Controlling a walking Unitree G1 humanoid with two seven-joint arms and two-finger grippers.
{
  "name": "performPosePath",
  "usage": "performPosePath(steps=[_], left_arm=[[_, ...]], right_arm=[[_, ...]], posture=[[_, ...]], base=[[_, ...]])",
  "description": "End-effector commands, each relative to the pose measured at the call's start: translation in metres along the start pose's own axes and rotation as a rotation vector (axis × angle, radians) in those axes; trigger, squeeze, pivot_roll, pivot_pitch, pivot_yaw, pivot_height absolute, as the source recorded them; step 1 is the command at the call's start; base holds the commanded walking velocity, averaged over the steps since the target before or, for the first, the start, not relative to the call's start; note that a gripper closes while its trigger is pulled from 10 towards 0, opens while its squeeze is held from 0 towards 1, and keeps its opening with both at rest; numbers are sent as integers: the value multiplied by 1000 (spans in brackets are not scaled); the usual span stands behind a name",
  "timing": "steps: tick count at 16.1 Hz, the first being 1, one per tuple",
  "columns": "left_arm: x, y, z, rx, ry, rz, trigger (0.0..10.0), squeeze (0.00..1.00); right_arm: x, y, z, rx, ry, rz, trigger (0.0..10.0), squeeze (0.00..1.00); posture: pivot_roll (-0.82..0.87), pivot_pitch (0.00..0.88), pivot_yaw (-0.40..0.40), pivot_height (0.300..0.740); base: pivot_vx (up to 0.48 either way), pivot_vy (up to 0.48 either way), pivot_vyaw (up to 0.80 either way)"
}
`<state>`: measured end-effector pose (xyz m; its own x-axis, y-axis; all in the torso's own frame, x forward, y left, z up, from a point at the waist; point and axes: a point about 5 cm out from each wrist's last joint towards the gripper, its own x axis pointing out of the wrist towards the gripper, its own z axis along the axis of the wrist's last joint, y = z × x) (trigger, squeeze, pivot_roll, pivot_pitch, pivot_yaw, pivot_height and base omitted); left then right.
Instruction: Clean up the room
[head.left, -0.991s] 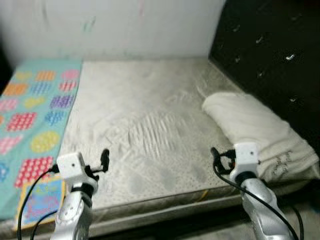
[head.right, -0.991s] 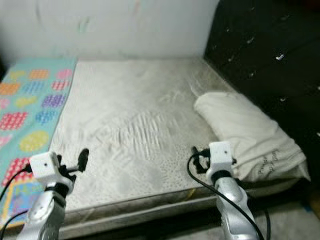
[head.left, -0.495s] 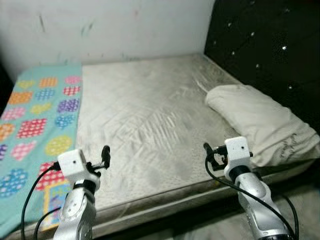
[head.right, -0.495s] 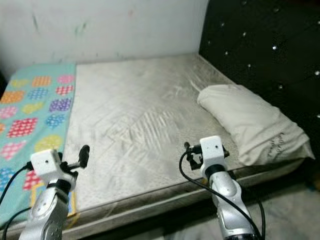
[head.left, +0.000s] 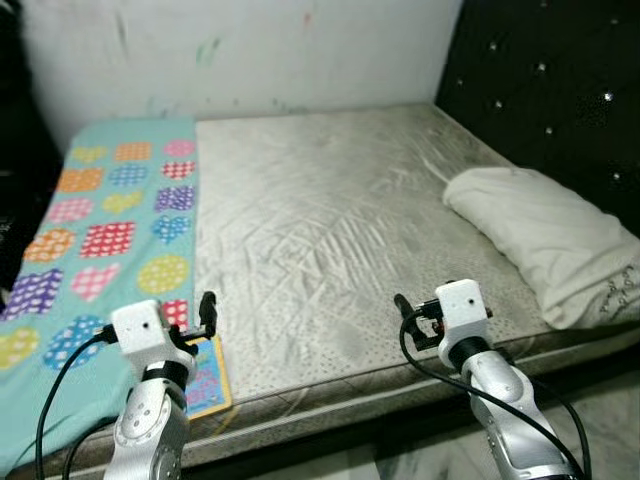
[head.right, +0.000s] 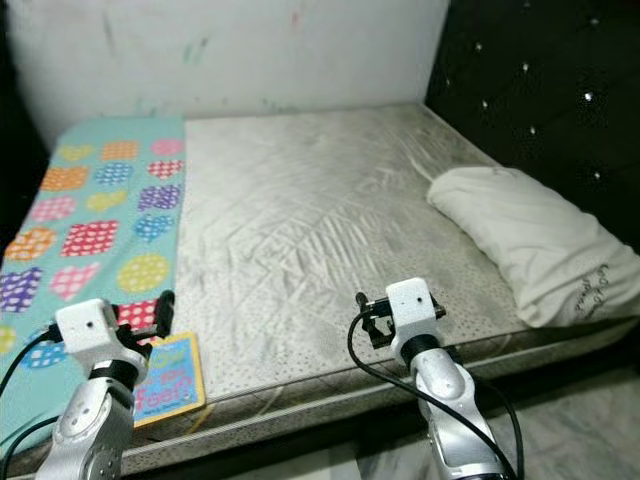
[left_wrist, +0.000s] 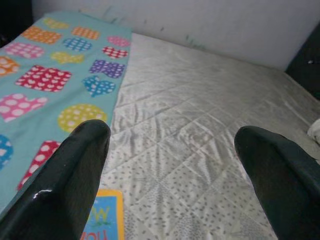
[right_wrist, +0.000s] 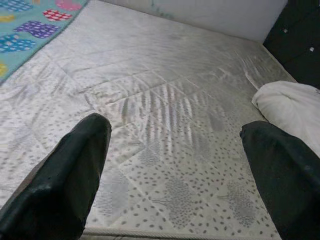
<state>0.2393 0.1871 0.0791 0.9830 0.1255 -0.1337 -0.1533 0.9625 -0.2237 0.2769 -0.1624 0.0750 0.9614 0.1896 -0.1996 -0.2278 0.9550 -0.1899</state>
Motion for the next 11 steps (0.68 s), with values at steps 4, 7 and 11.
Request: performPosePath(steps=[4,7,11], left_arm=[[1,-3,6,14,-30,-35,10000,0],[0,-3,5,14,-30,-42,10000,0],[-1,-3,3,14,-24,-46,10000,0]], right_arm=[[1,-3,4,-11,-18,11,10000,0],[1,-2,3,-8,-19,21,10000,0],[1,-1,4,-19,-24,32,10000,0]], posture=[[-106,0,-33,740],[-102,0,-36,740],[-103,0,-38,740]], base=[[0,0,0],[288,0,0],[361,0,0]])
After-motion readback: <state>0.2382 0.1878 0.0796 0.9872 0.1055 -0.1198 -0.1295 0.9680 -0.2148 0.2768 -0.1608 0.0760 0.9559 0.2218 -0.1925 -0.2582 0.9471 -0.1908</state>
